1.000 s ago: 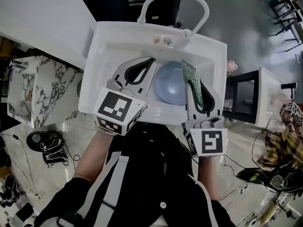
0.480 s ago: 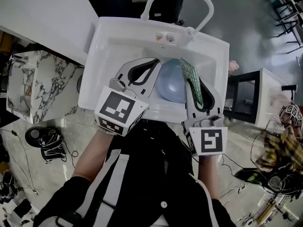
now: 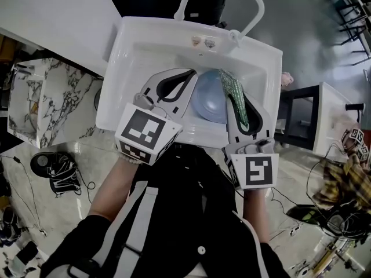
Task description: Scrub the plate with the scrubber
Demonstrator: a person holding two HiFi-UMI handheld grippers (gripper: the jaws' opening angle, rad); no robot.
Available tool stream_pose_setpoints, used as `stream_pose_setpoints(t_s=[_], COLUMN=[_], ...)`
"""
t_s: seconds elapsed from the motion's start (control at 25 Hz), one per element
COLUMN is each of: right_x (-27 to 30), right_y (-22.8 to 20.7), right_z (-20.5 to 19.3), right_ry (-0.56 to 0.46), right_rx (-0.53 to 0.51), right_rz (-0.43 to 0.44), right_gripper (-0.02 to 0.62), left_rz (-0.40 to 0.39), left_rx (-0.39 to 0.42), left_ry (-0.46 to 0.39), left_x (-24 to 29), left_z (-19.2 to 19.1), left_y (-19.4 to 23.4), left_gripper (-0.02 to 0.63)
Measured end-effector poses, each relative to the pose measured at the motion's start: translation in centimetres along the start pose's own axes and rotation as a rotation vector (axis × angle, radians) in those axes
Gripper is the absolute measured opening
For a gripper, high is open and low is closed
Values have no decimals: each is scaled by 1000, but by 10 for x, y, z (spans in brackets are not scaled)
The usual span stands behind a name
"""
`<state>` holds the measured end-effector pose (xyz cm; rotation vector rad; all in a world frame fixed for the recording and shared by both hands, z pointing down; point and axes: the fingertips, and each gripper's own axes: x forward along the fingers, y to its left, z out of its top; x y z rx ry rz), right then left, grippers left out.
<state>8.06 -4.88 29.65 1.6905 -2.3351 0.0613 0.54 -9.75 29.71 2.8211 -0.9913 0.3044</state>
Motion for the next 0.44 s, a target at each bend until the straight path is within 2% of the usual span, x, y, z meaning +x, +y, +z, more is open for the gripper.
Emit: stream_pose_setpoints(t_s=[0.44], right_x=[3], right_y=[3], right_z=[-5], right_ry=[16], right_rx=[-5], right_rz=[17], right_gripper=[95], left_rz=[-3], left_rx=[-13], left_ry=[8], left_x=[0], left_z=[-1], left_y=[3], left_gripper=[0])
